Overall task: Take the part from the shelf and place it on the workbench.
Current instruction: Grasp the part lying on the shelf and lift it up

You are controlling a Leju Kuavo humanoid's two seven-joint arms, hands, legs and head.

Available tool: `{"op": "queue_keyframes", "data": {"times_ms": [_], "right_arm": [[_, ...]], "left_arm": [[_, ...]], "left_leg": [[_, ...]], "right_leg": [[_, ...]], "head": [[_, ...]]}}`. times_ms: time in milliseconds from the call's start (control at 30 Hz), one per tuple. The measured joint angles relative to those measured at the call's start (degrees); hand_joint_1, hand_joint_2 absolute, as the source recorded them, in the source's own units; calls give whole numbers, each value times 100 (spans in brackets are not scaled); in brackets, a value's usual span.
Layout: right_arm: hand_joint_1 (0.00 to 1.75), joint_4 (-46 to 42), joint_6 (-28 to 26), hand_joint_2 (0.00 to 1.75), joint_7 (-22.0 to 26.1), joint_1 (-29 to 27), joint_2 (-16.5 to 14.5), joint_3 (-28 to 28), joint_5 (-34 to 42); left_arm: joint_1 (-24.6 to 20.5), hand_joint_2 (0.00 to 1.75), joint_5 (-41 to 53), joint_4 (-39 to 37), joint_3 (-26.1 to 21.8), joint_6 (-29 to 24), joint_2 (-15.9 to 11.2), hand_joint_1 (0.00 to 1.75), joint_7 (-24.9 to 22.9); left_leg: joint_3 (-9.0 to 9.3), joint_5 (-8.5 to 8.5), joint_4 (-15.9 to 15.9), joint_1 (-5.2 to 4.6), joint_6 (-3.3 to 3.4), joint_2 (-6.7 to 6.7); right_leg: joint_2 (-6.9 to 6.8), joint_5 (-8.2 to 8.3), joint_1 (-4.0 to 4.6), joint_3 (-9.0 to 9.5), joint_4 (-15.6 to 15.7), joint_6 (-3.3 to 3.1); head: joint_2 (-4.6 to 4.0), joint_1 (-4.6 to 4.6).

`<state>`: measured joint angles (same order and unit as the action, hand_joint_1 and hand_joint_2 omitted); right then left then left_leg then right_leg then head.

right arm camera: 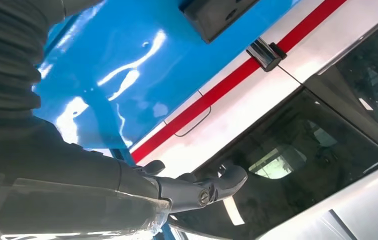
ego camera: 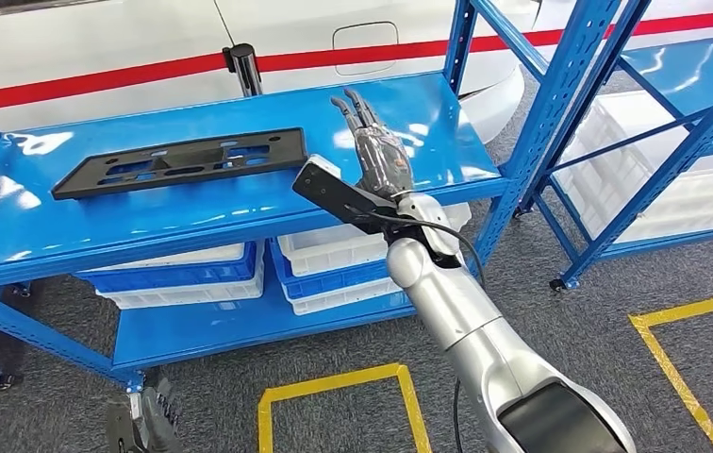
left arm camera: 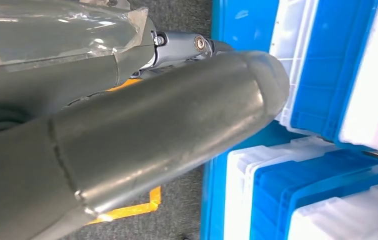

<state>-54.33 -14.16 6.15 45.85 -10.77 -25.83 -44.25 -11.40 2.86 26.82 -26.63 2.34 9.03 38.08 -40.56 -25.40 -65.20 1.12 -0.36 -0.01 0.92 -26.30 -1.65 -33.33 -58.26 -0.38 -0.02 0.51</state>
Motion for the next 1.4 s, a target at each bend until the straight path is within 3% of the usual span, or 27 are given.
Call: {"op": "queue_keyframes", "data": {"times_ms": [33, 100, 167, 233, 300, 367, 400, 433, 500, 533, 600, 633, 700, 767, 867, 933, 967, 1033, 1067, 1100, 1167, 1233, 1300, 1400], "right_arm": [[0, 18, -1, 175, 11, 24, -23, 0, 3], [0, 61, -9, 175, 37, 83, -67, 1, 13], [0, 101, -21, 175, 70, 114, -94, 1, 17], [0, 136, -27, 175, 93, 123, -106, 2, 11], [0, 174, -27, 175, 98, 125, -110, -1, -16], [0, 228, -25, 175, 91, 89, -115, -9, -68], [0, 261, -23, 175, 85, 61, -124, -16, -98], [0, 298, -20, 175, 81, 36, -142, -25, -129], [0, 377, -11, 175, 78, 16, -218, -51, -190], [0, 426, -4, 175, 81, 20, -271, -73, -218], [0, 538, 31, 175, 90, 36, -393, -136, -265], [0, 595, 55, 175, 97, 44, -463, -172, -284], [0, 673, 99, 175, 108, 64, -609, -244, -300], [0, 730, 135, 175, 113, 120, -753, -355, -243], [0, 806, 179, 175, 80, 178, -855, -630, -81], [0, 856, 183, 175, 46, 175, -859, -795, -6], [0, 880, 185, 175, 34, 178, -860, -859, 33], [0, 929, 188, 175, 17, 200, -861, -995, 130], [0, 959, 190, 175, 12, 213, -861, -1071, 181], [0, 990, 189, 175, 1, 221, -861, -1152, 225], [0, 1036, 188, 175, -17, 216, -861, -1306, 293], [0, 1055, 195, 175, -28, 203, -861, -1460, 363], [0, 1055, 227, 175, -48, 181, -860, -1649, 468], [0, 1008, 271, 175, -148, 15, -857, -2034, 636]], "left_arm": [[-11, 0, -46, -10, 1, -1, -8, 0, 10], [-36, 0, -133, -31, 1, 7, -18, 0, 35], [-47, 0, -200, -43, 1, 15, -21, 0, 64], [-54, 0, -241, -49, 2, 16, -18, 0, 85], [-71, 0, -278, -50, 2, 9, -17, 0, 97], [-77, 0, -329, -55, 0, -3, -18, 0, 101], [-76, 0, -360, -61, -1, -11, -19, 0, 102], [-76, 0, -398, -67, -1, -26, -20, 0, 102], [-83, 0, -485, -74, -5, -58, -25, 0, 103], [-90, 0, -529, -77, -8, -75, -30, 0, 103], [-101, 0, -606, -82, -25, -103, -45, 0, 113], [-102, 0, -642, -85, -41, -115, -55, 0, 121], [-94, 0, -704, -92, -81, -127, -80, 0, 135], [-86, 0, -761, -116, -111, -119, -113, 0, 138], [-27, 0, -821, -204, -177, -84, -170, 0, 121], [35, 0, -838, -259, -222, -73, -200, 0, 105], [55, 0, -840, -283, -236, -83, -217, 0, 92], [73, 0, -833, -347, -253, -134, -256, 0, 13], [80, 0, -828, -398, -263, -170, -279, 0, -61], [96, 0, -824, -448, -275, -199, -300, 0, -138], [144, 0, -820, -547, -314, -266, -330, 0, -320], [189, 0, -832, -674, -367, -373, -355, 0, -724], [242, 0, -911, -847, -455, -460, -399, 0, -1379], [436, 0, -1040, -1058, -638, -472, -451, 0, -1970]], "left_leg": [[127, 126, 337, -11, 26, 9], [290, 163, 676, -43, 104, 13], [379, 133, 727, -64, 199, 1], [480, 156, 767, -65, 269, -9], [549, 135, 773, -75, 320, -18], [593, 81, 771, -96, 356, -31], [626, 45, 770, -105, 363, -40], [671, 6, 769, -116, 360, -50], [777, -83, 771, -132, 339, -60], [831, -130, 768, -145, 318, -61], [894, -213, 755, -159, 258, -56], [918, -238, 730, -163, 228, -54], [917, -270, 634, -142, 174, -43], [721, -310, 273, -104, 106, -31], [49, -559, -638, -38, -23, -23], [-215, -579, -743, 2, -76, -16], [-207, -420, -528, 19, -86, -14], [-5, 93, 201, 28, -65, 1], [101, 208, 476, 19, -33, 11], [175, 242, 638, 0, 7, 18], [273, 147, 707, -34, 115, -1], [432, 223, 770, -30, 208, -17], [559, 228, 781, -21, 258, -11], [612, 139, 776, -33, 286, -14]], "right_leg": [[8, -32, 8, 37, 1, 23], [20, -67, 33, 76, 4, 94], [19, -77, 72, 107, -23, 173], [0, -161, 94, 48, -219, 208], [-20, -364, 91, -260, -764, 179], [-23, -538, 95, -699, -1390, 139], [-23, -534, 98, -846, -1514, 142], [-23, -434, 103, -895, -1433, 174], [-27, -5, 110, -719, -761, 254], [-31, 165, 122, -606, -400, 253], [-40, 268, 149, -439, -24, 149], [-38, 233, 161, -405, -7, 66], [-25, 252, 134, -306, 13, -33], [-16, 208, 107, -197, 33, -115], [-15, 79, 110, -56, 39, -187], [-10, -24, 109, 65, 39, -182], [-9, -79, 107, 139, 39, -171], [-13, -194, 108, 296, 44, -134], [-10, -249, 115, 359, 49, -105], [-7, -301, 122, 408, 63, -69], [3, -327, 151, 489, 22, 24], [-9, -379, 163, 513, -139, 103], [-22, -553, 150, 314, -554, 118], [-25, -898, 141, -303, -1377, 49]], "head": [[0, 1], [0, 7], [0, 5], [0, -1], [1, -7], [1, -16], [1, -20], [1, -22], [1, -25], [0, -21], [0, -21], [0, -20], [1, -19], [1, -2], [0, 14], [0, 14], [1, 14], [1, 14], [1, 15], [0, 16], [1, 16], [1, 14], [1, 1], [1, -13]]}}
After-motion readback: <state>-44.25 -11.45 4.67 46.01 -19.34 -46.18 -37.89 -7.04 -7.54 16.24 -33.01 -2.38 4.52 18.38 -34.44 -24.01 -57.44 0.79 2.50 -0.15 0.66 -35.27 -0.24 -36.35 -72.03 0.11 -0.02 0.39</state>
